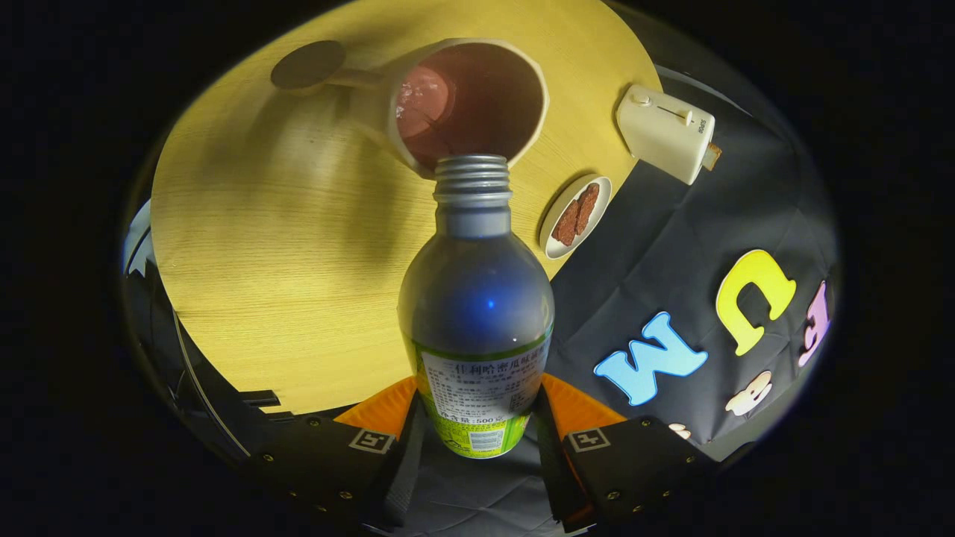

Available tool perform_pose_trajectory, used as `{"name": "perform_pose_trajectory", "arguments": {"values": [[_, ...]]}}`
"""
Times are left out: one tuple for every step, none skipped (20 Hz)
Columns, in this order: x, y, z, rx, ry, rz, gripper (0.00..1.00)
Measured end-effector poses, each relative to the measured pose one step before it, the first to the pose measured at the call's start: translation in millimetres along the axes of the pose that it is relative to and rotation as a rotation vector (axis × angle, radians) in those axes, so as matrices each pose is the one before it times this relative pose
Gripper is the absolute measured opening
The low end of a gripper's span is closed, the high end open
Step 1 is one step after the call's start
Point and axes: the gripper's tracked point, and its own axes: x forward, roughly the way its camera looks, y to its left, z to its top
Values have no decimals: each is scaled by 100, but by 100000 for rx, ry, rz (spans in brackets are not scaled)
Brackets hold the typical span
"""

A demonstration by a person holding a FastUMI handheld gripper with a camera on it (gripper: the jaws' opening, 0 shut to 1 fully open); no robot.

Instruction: Take the bottle from table, then pour the juice into the cup, finally place the bottle on the coaster

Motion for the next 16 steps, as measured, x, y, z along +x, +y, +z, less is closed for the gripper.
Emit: {"name": "perform_pose_trajectory", "arguments": {"values": [[68, 38, 26, -92, 145, 218, 69], [49, -104, -30, -17, 243, 78, 69], [-8, -85, -2, -112, 80, -82, 69], [20, 53, -27, -41, 268, 363, 69], [27, 51, -41, -221, 100, 264, 69], [23, -134, 31, -336, -13, -176, 69], [-95, 10, -3, 94, 75, -47, 69], [-28, 46, -33, 255, 14, 164, 69], [19, -125, -20, 28, 268, 17, 69], [23, -162, -24, -248, 55, -388, 69], [-31, 10, -56, -471, 414, -408, 69], [-53, -13, -57, -83, 410, 64, 69], [63, -112, -67, 88, 456, -294, 69], [13, 36, -81, 29, 421, 51, 69], [49, 8, -21, -65, 102, -4, 69], [-19, -125, 11, -142, 318, -207, 69]]}}
